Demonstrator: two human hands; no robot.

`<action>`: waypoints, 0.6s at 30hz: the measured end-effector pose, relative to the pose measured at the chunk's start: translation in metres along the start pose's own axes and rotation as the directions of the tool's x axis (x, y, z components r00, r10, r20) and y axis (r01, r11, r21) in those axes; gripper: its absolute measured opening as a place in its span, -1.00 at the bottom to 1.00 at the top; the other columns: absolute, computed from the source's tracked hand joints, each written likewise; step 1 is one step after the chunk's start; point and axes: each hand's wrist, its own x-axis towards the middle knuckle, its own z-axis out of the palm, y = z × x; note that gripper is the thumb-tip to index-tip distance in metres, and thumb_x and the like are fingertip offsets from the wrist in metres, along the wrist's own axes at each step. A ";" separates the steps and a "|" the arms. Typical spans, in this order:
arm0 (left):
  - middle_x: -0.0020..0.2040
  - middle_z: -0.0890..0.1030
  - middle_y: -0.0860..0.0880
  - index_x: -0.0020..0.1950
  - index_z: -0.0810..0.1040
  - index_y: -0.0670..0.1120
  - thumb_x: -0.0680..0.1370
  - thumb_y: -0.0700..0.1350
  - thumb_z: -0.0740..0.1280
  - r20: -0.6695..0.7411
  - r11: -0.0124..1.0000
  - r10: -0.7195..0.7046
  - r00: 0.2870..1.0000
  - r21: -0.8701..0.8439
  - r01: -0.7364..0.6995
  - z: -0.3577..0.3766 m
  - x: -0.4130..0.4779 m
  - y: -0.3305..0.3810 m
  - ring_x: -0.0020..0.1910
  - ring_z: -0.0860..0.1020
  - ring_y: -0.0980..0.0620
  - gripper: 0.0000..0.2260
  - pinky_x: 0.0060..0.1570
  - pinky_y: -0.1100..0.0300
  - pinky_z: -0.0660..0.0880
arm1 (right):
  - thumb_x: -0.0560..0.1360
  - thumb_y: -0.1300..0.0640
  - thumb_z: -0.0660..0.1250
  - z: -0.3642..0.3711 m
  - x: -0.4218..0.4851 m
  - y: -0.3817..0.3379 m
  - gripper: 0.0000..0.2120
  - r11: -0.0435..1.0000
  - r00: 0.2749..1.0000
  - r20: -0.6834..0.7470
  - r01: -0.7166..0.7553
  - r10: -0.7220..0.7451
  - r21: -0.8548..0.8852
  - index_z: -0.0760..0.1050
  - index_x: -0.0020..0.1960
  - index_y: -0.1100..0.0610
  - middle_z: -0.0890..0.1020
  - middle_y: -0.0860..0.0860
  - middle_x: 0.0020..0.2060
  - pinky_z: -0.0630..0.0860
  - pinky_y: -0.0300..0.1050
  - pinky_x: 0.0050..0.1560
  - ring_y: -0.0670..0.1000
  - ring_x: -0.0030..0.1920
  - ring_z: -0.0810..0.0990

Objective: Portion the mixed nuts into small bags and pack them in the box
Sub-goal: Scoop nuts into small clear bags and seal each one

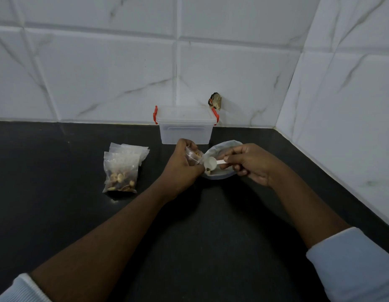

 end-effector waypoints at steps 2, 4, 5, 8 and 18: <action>0.16 0.53 0.05 0.24 0.34 0.08 0.51 -0.29 0.47 -0.008 1.000 -0.009 1.000 -0.005 0.009 0.000 0.000 0.001 0.09 0.60 0.06 -0.53 -0.14 0.30 0.61 | 0.58 0.27 0.40 -0.004 -0.002 -0.001 -0.84 0.955 0.990 -0.013 0.134 -0.143 -0.266 0.73 0.05 0.12 0.75 0.05 -0.10 0.44 -0.31 -0.34 -0.12 -0.33 0.53; 0.14 0.53 0.06 0.24 0.35 0.07 0.52 -0.29 0.47 -0.015 1.000 -0.010 1.000 -0.017 0.009 0.000 0.000 0.001 0.08 0.61 0.06 -0.54 -0.14 0.30 0.61 | 0.54 0.23 0.46 -0.006 -0.005 -0.003 -0.83 0.884 0.968 0.034 0.242 -0.250 -0.400 0.75 0.03 0.02 0.75 -0.09 -0.11 0.47 -0.31 -0.19 -0.18 -0.21 0.61; 0.13 0.54 0.06 0.24 0.35 0.06 0.52 -0.30 0.47 -0.018 1.000 -0.010 1.000 -0.019 0.009 0.000 -0.001 0.001 0.08 0.61 0.06 -0.54 -0.13 0.29 0.62 | 0.53 0.23 0.46 -0.007 -0.006 -0.004 -0.82 0.864 0.961 0.066 0.271 -0.268 -0.424 0.76 0.03 -0.01 0.75 -0.13 -0.12 0.46 -0.32 -0.15 -0.21 -0.19 0.61; 0.15 0.52 0.05 0.26 0.34 0.05 0.52 -0.32 0.45 -0.024 1.000 -0.009 1.000 -0.015 0.009 0.000 -0.001 0.001 0.08 0.60 0.05 -0.53 -0.16 0.31 0.60 | 0.53 0.21 0.46 -0.008 -0.007 -0.006 -0.79 0.788 0.955 0.141 0.295 -0.262 -0.541 0.75 0.06 -0.05 0.73 -0.24 -0.07 0.46 -0.28 0.00 -0.26 -0.07 0.62; 0.19 0.54 0.00 0.23 0.35 0.08 0.51 -0.34 0.46 -0.021 1.000 0.000 1.000 -0.022 0.000 0.001 0.000 -0.001 0.12 0.61 0.01 -0.52 -0.16 0.31 0.60 | 0.54 0.19 0.43 -0.005 -0.006 -0.007 -0.76 0.619 0.909 0.186 0.393 -0.372 -0.680 0.73 0.10 -0.09 0.69 -0.30 0.00 0.45 -0.35 0.06 -0.29 0.04 0.59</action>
